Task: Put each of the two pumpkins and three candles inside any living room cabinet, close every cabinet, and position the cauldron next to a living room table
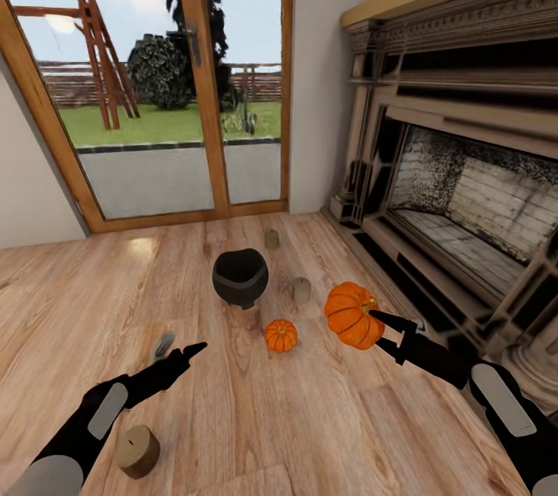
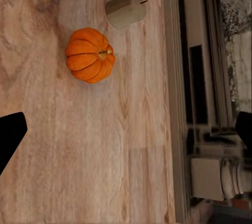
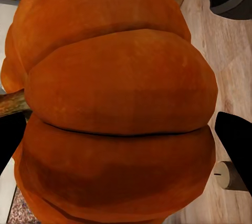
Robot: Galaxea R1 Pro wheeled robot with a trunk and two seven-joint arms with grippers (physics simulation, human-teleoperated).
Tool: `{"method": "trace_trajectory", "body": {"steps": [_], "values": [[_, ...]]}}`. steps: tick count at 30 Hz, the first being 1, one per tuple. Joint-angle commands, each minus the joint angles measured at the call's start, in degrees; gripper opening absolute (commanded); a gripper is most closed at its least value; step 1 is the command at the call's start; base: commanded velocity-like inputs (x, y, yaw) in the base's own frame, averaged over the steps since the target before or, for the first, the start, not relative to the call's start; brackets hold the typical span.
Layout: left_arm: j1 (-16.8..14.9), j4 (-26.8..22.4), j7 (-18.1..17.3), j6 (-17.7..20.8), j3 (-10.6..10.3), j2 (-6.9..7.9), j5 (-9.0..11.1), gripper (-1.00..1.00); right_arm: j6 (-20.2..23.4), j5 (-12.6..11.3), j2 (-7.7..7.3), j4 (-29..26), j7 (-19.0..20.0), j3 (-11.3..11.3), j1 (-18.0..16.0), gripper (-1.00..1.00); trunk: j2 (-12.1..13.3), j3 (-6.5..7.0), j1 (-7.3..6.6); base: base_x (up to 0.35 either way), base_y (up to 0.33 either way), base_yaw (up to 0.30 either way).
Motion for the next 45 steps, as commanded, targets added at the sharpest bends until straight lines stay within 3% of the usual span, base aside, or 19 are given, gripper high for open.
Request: {"method": "trace_trajectory", "body": {"steps": [1,31,45], "values": [[-0.21,0.00,-0.54,0.38,0.09,0.05,0.16,1.00,0.30,0.03,0.01,0.02,0.12,-0.07,-0.03,-1.00,-0.02,-0.05,-0.01,0.000,0.000,0.000],[-0.51,-3.21,-3.52,0.77,0.21,0.55,0.84,1.00,-1.72,0.05,-0.06,0.13,-0.57,0.10,-0.03,-1.00,-0.02,0.49,-0.01,0.018,0.014,-0.048],[-0.51,-2.82,-3.54,0.68,0.20,0.56,0.84,1.00,-1.65,0.05,-0.06,0.14,-2.32,0.11,-0.03,-1.00,-0.02,0.85,-0.01,0.223,-0.036,-0.087]]}}
